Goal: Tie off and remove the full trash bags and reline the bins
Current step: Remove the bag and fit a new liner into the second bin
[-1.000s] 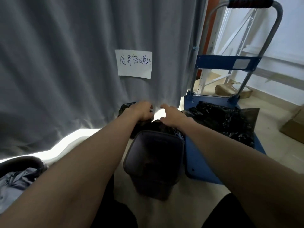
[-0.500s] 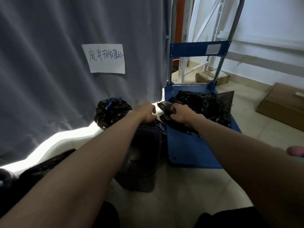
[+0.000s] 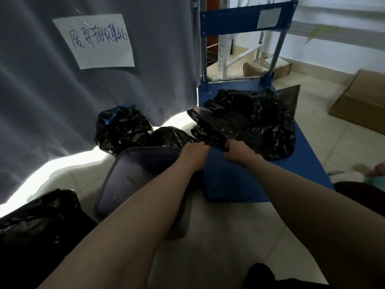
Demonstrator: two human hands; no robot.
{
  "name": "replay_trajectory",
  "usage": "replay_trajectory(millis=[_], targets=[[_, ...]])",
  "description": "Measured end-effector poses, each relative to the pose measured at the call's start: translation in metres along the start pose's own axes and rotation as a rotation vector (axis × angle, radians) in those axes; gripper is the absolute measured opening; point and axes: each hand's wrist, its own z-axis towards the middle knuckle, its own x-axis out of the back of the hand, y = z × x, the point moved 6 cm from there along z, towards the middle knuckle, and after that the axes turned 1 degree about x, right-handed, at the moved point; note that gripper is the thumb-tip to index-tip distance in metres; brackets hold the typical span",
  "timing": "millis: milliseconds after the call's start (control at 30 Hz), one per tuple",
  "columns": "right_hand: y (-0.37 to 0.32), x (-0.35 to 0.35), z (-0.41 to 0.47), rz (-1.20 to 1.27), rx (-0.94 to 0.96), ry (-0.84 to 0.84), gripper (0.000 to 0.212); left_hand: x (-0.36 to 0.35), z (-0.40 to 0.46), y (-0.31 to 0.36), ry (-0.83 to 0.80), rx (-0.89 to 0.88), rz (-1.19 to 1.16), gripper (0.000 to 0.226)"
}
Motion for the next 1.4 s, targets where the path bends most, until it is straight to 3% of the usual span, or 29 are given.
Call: replay_trajectory(millis=[167,533,767,900,1000,1100,1200,1300,1400], targets=[[0.031,-0.001,0.015,0.015,-0.048,0.077,0.042,-0.001,0.022,-0.001,0.048,0.018,0.18,0.03],[0.056,0.006,0.015,-0.212,-0.139,0.286,0.033,-0.013,0.082,0.06,-0.028,-0.02,0.092,0.037],[0.058,0.009,0.015,-0.101,-0.126,0.233,0.027,-0.015,0.085,0.064,-0.015,0.0,0.012,0.036],[0.051,0.027,0.002,-0.074,-0.005,0.435,0.013,-0.004,0.087,0.063,0.145,0.021,-0.054,0.058],[0.046,0.039,-0.006,-0.02,0.119,0.477,0.014,0.008,0.081,0.062,0.308,0.049,-0.114,0.063],[0.037,0.048,-0.018,0.001,0.2,0.499,0.026,0.021,0.073,0.064,0.359,0.036,-0.113,0.068],[0.037,0.062,-0.031,-0.096,0.119,0.564,0.039,0.042,0.063,0.062,0.355,0.017,-0.078,0.047],[0.036,0.086,-0.049,-0.349,0.032,0.611,0.014,0.081,0.049,0.04,0.433,0.06,-0.104,0.026],[0.033,0.119,-0.071,-0.378,-0.111,0.67,0.014,0.124,0.026,0.012,0.522,0.099,-0.243,0.021]])
